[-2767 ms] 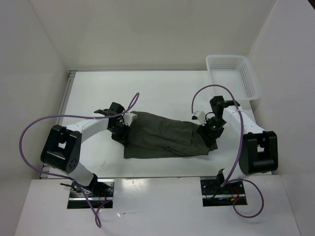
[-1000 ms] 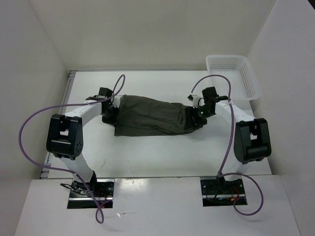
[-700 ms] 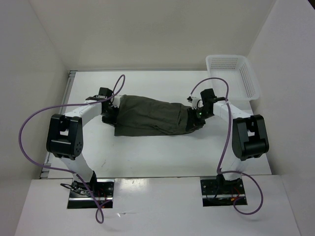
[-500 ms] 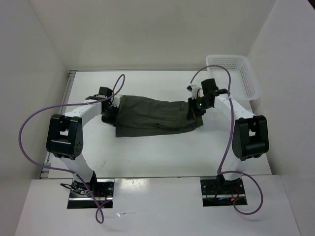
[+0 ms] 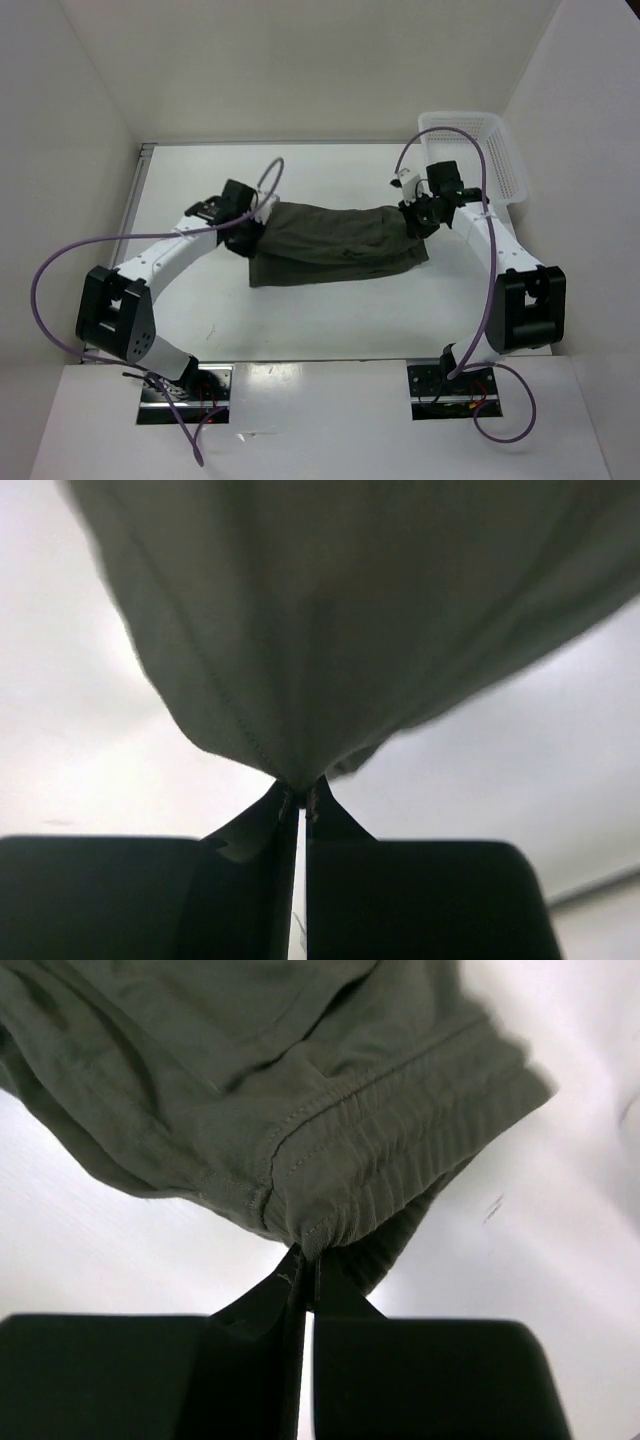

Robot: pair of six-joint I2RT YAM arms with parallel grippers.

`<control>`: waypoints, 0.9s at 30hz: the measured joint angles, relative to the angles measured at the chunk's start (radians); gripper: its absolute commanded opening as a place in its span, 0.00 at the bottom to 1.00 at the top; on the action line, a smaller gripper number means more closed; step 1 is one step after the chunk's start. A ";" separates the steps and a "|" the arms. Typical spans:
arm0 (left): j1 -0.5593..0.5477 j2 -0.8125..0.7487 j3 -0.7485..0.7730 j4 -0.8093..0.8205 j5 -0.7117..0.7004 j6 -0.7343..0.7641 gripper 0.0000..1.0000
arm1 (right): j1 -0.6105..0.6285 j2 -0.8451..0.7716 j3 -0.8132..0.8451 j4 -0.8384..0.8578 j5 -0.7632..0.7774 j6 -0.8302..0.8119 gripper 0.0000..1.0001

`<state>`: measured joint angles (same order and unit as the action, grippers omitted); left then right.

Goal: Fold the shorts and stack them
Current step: Fold the shorts

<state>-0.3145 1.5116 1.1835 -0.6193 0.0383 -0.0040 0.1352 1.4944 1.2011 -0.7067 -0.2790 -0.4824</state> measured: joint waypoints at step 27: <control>-0.014 0.000 0.005 -0.263 0.225 0.001 0.58 | 0.068 -0.080 0.053 -0.008 0.326 -0.114 0.47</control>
<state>-0.3290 1.5116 1.1885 -0.8825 0.2630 -0.0029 0.2031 1.4139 1.2545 -0.7143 0.0467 -0.5961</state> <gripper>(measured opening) 0.569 0.558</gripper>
